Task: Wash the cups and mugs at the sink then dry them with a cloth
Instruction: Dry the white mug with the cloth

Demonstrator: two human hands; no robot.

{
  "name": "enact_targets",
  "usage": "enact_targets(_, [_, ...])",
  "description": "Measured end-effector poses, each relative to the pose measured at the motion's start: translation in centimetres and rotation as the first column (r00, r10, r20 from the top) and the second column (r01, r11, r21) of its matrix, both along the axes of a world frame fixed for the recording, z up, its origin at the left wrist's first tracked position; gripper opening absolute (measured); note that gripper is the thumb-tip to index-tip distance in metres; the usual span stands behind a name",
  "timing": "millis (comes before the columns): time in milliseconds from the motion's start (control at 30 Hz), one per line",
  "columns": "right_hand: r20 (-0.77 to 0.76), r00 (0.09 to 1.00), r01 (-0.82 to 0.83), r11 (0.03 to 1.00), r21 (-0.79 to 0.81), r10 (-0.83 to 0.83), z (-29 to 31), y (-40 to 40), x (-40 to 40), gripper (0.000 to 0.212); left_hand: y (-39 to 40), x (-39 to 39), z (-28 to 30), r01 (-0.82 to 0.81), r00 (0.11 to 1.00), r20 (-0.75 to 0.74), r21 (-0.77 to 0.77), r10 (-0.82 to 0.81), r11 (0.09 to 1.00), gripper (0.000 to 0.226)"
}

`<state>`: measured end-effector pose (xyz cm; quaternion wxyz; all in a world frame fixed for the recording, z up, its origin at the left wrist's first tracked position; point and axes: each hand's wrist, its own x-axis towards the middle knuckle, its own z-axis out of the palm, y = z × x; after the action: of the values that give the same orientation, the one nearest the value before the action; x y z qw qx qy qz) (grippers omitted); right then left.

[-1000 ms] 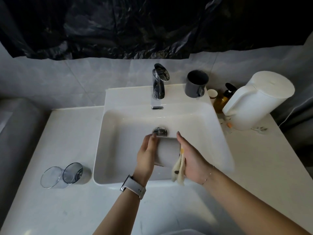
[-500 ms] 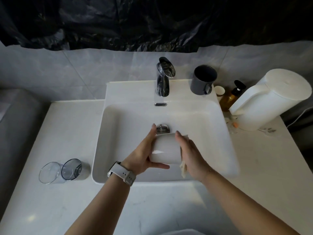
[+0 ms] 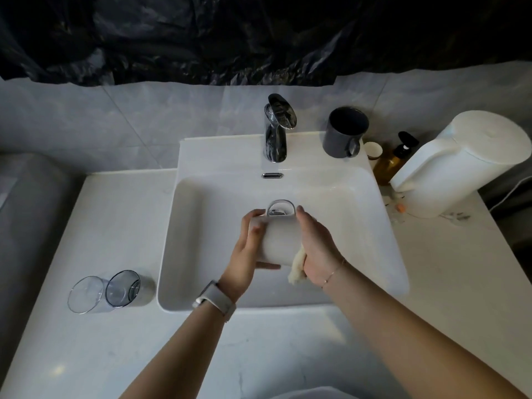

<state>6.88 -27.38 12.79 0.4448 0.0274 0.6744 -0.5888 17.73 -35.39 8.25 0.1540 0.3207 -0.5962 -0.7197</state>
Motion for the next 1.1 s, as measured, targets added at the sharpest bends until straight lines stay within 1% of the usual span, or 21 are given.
enact_targets(33, [-0.008, 1.000, -0.003, 1.000, -0.017, 0.003, -0.2, 0.1, 0.2, 0.029, -0.2, 0.0, 0.2, 0.007, 1.000, 0.026, 0.216, -0.013, 0.976, 0.042])
enact_targets(67, [-0.021, 0.999, -0.024, 0.999, -0.022, 0.023, -0.4, 0.0, 0.5, 0.029, -0.3, 0.0, 0.3, -0.006, 0.999, 0.053, 0.346, -0.013, 0.938, 0.044])
enact_targets(133, [0.026, 0.997, -0.073, 0.997, -0.035, 0.074, -0.4, 0.0, 1.1, 0.034, 0.0, 0.1, -0.1, -0.116, 0.989, 0.128, 0.425, 0.068, 0.898, 0.046])
enact_targets(200, [0.170, 0.978, -0.097, 0.986, -0.134, 0.120, -0.2, 0.3, 1.1, 0.049, 0.4, 0.3, -0.9, -0.274, 0.960, 0.192, 0.474, 0.206, 0.837, 0.046])
enact_targets(233, [0.199, 0.965, -0.125, 0.968, -0.218, 0.170, -0.1, 0.6, 0.8, 0.049, 0.6, 0.5, -1.2, -0.325, 0.944, 0.215, 0.477, 0.251, 0.817, 0.046])
enact_targets(267, [0.213, 0.957, -0.132, 0.951, -0.279, 0.195, -0.3, 1.1, 0.4, 0.041, 0.6, 0.7, -1.5, -0.356, 0.934, 0.223, 0.486, 0.280, 0.798, 0.047])
enact_targets(333, [0.196, 0.948, -0.179, 0.927, -0.330, 0.253, -0.6, 2.3, -0.3, 0.041, 0.8, 1.2, -1.8, -0.383, 0.924, 0.234, 0.537, 0.303, 0.752, 0.050])
enact_targets(400, [0.025, 0.913, -0.389, 0.885, -0.258, 0.408, -0.6, 3.3, -0.8, 0.045, 1.1, 1.4, -1.7, -0.381, 0.924, 0.249, 0.563, 0.289, 0.734, 0.051])
enact_targets(433, [-0.102, 0.848, -0.530, 0.833, -0.160, 0.520, -0.3, 3.7, -0.9, 0.041, 1.2, 1.4, -1.6, -0.374, 0.927, 0.253, 0.562, 0.278, 0.737, 0.049])
enact_targets(467, [-0.226, 0.737, -0.661, 0.749, -0.046, 0.637, -0.2, 3.7, -0.9, 0.036, 1.3, 1.4, -1.4, -0.369, 0.929, 0.255, 0.565, 0.269, 0.738, 0.046])
enact_targets(500, [-0.326, 0.629, -0.732, 0.679, 0.056, 0.705, -0.2, 3.7, -1.1, 0.036, 1.4, 1.5, -1.3, -0.368, 0.929, 0.258, 0.569, 0.265, 0.735, 0.043])
enact_targets(567, [-0.445, 0.520, -0.763, 0.630, 0.140, 0.729, -0.3, 3.7, -1.6, 0.039, 1.5, 1.6, -1.1, -0.373, 0.927, 0.270, 0.576, 0.261, 0.728, 0.041])
enact_targets(633, [-0.537, 0.422, -0.785, 0.591, 0.187, 0.730, -0.2, 3.5, -1.8, 0.023, 1.6, 1.8, -1.2, -0.378, 0.924, 0.278, 0.574, 0.261, 0.727, 0.042])
enact_targets(733, [-0.622, 0.464, -0.712, 0.683, 0.162, 0.631, -1.1, 3.4, -2.0, 0.012, 1.8, 2.1, -1.1, -0.361, 0.930, 0.278, 0.568, 0.241, 0.740, 0.044])
enact_targets(800, [-0.628, 0.535, -0.636, 0.759, 0.140, 0.565, -2.0, 3.3, -1.6, 0.017, 2.1, 2.2, -1.0, -0.304, 0.948, 0.243, 0.487, 0.207, 0.819, 0.042])
enact_targets(833, [-0.592, 0.605, -0.584, 0.802, 0.123, 0.532, -2.4, 3.2, -1.3, 0.020, 2.4, 2.2, -0.7, -0.266, 0.957, 0.219, 0.408, 0.189, 0.874, 0.037])
enact_targets(900, [-0.449, 0.768, -0.478, 0.875, 0.074, 0.458, -3.0, 3.1, -0.8, 0.014, 3.2, 2.1, -0.1, -0.226, 0.969, 0.168, 0.282, 0.184, 0.933, 0.029])
enact_targets(967, [-0.240, 0.888, -0.410, 0.912, -0.023, 0.393, -3.0, 3.3, -0.5, 0.033, 3.9, 2.0, 0.4, -0.242, 0.968, 0.122, 0.242, 0.218, 0.940, 0.025])
enact_targets(1000, [-0.133, 0.918, -0.387, 0.917, -0.100, 0.373, -3.0, 3.4, -0.1, 0.041, 4.0, 1.8, 0.5, -0.261, 0.964, 0.110, 0.226, 0.242, 0.939, 0.023])
enact_targets(1033, [-0.091, 0.928, -0.372, 0.914, -0.162, 0.361, -3.0, 3.5, 0.3, 0.039, 4.0, 1.7, 0.6, -0.283, 0.958, 0.106, 0.190, 0.267, 0.940, 0.020])
enact_targets(1100, [-0.145, 0.911, -0.407, 0.897, -0.171, 0.385, -2.5, 3.3, 1.0, 0.018, 3.8, 1.5, 0.4, -0.277, 0.957, 0.104, 0.074, 0.269, 0.958, 0.019])
